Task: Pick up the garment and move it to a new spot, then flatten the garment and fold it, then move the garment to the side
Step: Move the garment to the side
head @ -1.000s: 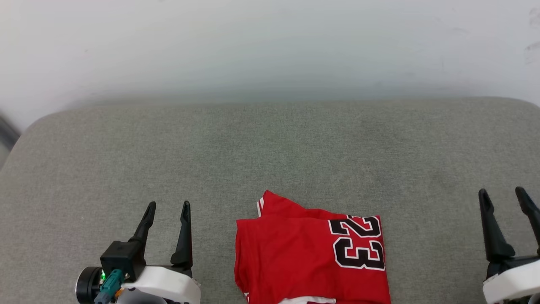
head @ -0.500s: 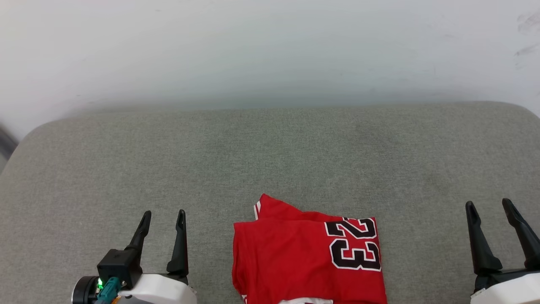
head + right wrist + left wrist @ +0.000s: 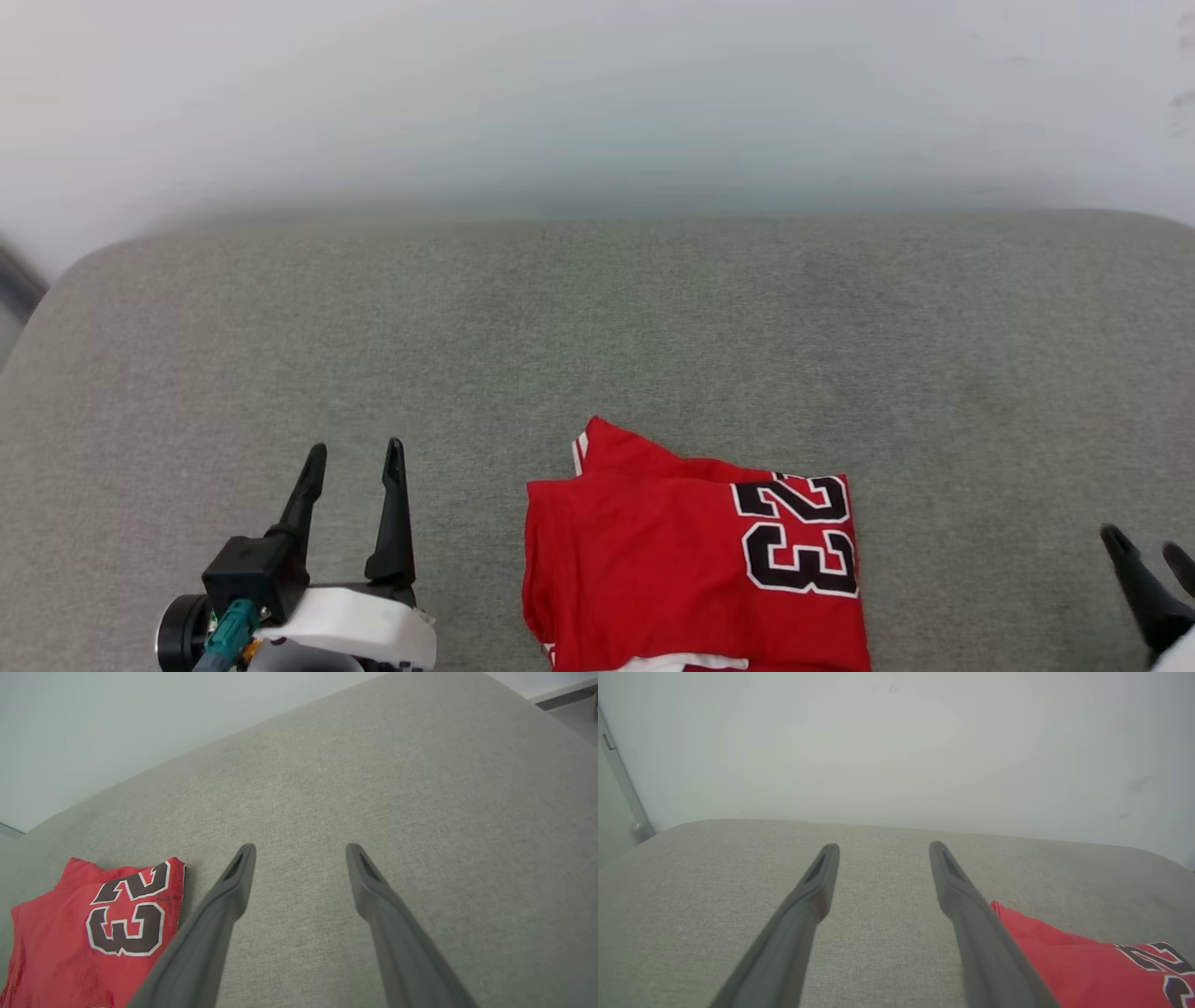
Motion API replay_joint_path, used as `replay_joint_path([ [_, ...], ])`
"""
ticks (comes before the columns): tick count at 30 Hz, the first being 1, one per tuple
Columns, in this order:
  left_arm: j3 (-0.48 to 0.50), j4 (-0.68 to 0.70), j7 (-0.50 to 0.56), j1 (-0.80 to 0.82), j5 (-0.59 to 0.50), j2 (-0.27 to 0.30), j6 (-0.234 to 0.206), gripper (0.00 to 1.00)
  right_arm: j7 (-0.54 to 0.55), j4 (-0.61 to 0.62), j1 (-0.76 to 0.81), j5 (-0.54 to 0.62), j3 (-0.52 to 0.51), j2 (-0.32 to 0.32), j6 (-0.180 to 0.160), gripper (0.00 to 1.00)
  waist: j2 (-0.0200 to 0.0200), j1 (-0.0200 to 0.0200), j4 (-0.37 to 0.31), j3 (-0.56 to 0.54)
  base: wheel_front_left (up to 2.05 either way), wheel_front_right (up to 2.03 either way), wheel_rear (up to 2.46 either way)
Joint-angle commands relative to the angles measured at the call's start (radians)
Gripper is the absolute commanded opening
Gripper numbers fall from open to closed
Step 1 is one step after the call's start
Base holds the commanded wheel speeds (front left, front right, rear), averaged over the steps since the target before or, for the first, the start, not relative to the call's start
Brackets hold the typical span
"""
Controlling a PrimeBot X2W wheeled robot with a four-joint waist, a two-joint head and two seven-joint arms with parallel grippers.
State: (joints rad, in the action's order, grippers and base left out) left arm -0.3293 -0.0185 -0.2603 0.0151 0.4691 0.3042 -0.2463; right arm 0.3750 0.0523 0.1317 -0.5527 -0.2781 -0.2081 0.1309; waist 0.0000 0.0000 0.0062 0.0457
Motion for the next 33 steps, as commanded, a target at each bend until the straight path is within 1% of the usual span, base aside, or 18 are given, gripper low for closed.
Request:
replay_joint_path([
  [1,0.008,0.007,-0.006,0.016,-0.011,-0.009,0.005,1.0,0.088,-0.034,-0.027,-0.048,-0.027,-0.023,0.0,1.0,0.0,0.0,0.019,0.015,0.0,0.0,0.0],
  [2,0.008,0.007,-0.006,0.016,-0.011,-0.009,0.005,1.0,0.088,-0.034,-0.027,-0.048,-0.027,-0.023,0.0,1.0,0.0,0.0,0.019,0.015,0.0,0.0,0.0],
  [5,0.021,0.015,-0.005,0.025,-0.021,-0.023,0.013,1.0,0.286,-0.096,-0.055,-0.128,-0.08,-0.04,0.0,1.0,0.0,0.0,0.041,0.031,0.0,0.0,0.0],
  [7,0.028,0.019,-0.005,0.037,-0.03,-0.032,0.021,1.0,0.413,-0.133,-0.086,-0.18,-0.117,-0.01,0.0,1.0,0.0,0.0,0.058,0.043,0.0,0.0,0.0],
  [8,0.032,0.02,-0.005,0.04,-0.036,-0.037,0.025,1.0,0.48,-0.154,-0.092,-0.174,-0.133,-0.006,0.0,1.0,0.0,0.0,0.067,0.051,0.0,0.0,0.0],
  [9,0.032,0.019,-0.005,0.042,-0.04,-0.044,0.03,1.0,0.525,-0.164,-0.11,-0.175,-0.147,0.005,0.0,1.0,0.0,0.0,0.076,0.056,0.0,0.0,0.0],
  [11,0.031,0.018,-0.005,0.055,-0.052,-0.055,0.041,1.0,0.614,-0.183,-0.15,-0.221,-0.166,0.07,0.0,1.0,0.0,0.0,0.096,0.07,0.0,0.0,0.0],
  [13,0.036,0.015,-0.005,0.065,-0.062,-0.062,0.051,1.0,0.679,-0.204,-0.166,-0.226,-0.172,0.097,0.0,1.0,0.0,0.0,0.11,0.084,0.0,0.0,0.0],
  [14,0.036,0.014,-0.005,0.069,-0.066,-0.069,0.054,1.0,0.707,-0.215,-0.18,-0.246,-0.175,0.118,0.0,1.0,0.0,0.0,0.117,0.091,0.0,0.0,0.0],
  [17,0.038,0.007,-0.005,0.083,-0.08,-0.083,0.067,1.0,0.757,-0.269,-0.226,-0.307,-0.177,0.151,0.0,1.0,0.0,0.0,0.133,0.112,0.0,0.0,0.0],
  [20,0.038,-0.001,-0.005,0.094,-0.091,-0.095,0.078,1.0,0.771,-0.352,-0.269,-0.393,-0.16,0.162,0.0,1.0,0.0,0.0,0.146,0.128,0.0,0.0,0.0],
  [23,0.042,-0.011,-0.005,0.098,-0.1,-0.106,0.089,1.0,0.751,-0.432,-0.298,-0.491,-0.101,0.163,-0.001,1.0,0.0,0.0,0.153,0.133,0.0,0.0,0.0],
  [25,0.044,-0.017,-0.005,0.102,-0.106,-0.11,0.095,1.0,0.727,-0.466,-0.309,-0.522,-0.055,0.165,-0.001,1.0,0.0,0.0,0.156,0.135,0.0,0.0,0.0],
  [27,0.045,-0.023,-0.005,0.105,-0.111,-0.114,0.101,1.0,0.708,-0.483,-0.314,-0.529,-0.016,0.168,-0.001,0.4,0.0,0.0,0.158,0.133,0.0,0.0,0.0],
  [28,0.045,-0.025,-0.005,0.106,-0.114,-0.116,0.104,1.0,0.695,-0.477,-0.315,-0.518,-0.001,0.168,-0.001,0.15,0.0,0.0,0.159,0.132,0.0,0.0,0.0],
  [29,0.047,-0.028,-0.005,0.107,-0.116,-0.118,0.104,1.0,0.687,-0.471,-0.314,-0.504,0.012,0.168,-0.001,0.0,0.0,0.0,0.158,0.129,0.0,0.0,0.0],
  [31,0.05,-0.032,-0.005,0.101,-0.119,-0.122,0.108,1.0,0.665,-0.448,-0.312,-0.479,0.028,0.163,-0.001,0.0,0.0,0.0,0.154,0.117,0.0,0.0,0.0],
  [33,0.052,-0.038,-0.005,0.093,-0.124,-0.124,0.113,1.0,0.641,-0.409,-0.31,-0.452,0.053,0.139,0.0,0.0,0.0,0.0,0.145,0.104,0.0,0.0,0.0],
])
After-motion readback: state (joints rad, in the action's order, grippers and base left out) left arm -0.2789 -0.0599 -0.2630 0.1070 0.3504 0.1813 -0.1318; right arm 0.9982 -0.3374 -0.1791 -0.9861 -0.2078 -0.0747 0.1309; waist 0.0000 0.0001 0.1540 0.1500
